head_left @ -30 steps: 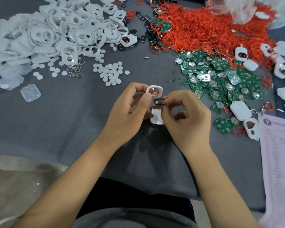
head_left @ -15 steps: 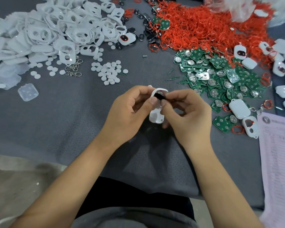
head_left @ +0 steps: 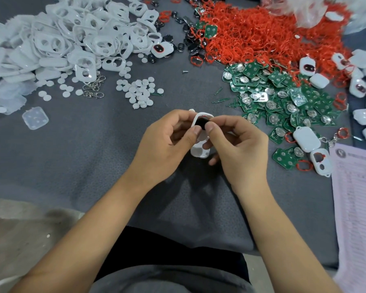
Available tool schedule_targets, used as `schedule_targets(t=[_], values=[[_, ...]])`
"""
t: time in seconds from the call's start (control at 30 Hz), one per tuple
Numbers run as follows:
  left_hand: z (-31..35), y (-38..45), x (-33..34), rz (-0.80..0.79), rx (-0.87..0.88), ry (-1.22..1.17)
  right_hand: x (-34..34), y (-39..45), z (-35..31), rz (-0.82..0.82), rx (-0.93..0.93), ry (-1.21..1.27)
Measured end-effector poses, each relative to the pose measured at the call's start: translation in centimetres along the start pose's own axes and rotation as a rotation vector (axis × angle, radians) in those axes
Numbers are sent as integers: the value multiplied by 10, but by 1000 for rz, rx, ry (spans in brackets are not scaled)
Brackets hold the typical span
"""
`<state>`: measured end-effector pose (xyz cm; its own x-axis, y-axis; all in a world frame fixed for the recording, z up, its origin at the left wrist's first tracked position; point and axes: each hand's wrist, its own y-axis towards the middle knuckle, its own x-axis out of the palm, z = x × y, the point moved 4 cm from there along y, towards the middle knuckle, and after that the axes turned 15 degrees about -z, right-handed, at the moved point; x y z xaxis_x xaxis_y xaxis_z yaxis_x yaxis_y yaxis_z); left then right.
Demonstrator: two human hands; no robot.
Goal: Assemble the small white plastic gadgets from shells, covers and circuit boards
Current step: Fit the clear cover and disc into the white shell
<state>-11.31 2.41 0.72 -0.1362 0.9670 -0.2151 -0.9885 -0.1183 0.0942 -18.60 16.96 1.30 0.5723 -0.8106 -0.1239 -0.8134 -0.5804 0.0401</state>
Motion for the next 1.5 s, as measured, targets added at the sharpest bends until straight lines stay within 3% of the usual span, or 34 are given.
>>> schedule_targets(t=[0.3,0.97,1.23,1.5], values=[[-1,0,1,19,-14,-8,-2,2,3,-17,49,77],[-2,0,0,35,-37,16,-7,4,9,-23,71,-24],[3,-1,0,17,-6,-77,1,7,11,-250,138,376],[1,1,-1,-19,-18,-101,0,7,11,-202,91,311]])
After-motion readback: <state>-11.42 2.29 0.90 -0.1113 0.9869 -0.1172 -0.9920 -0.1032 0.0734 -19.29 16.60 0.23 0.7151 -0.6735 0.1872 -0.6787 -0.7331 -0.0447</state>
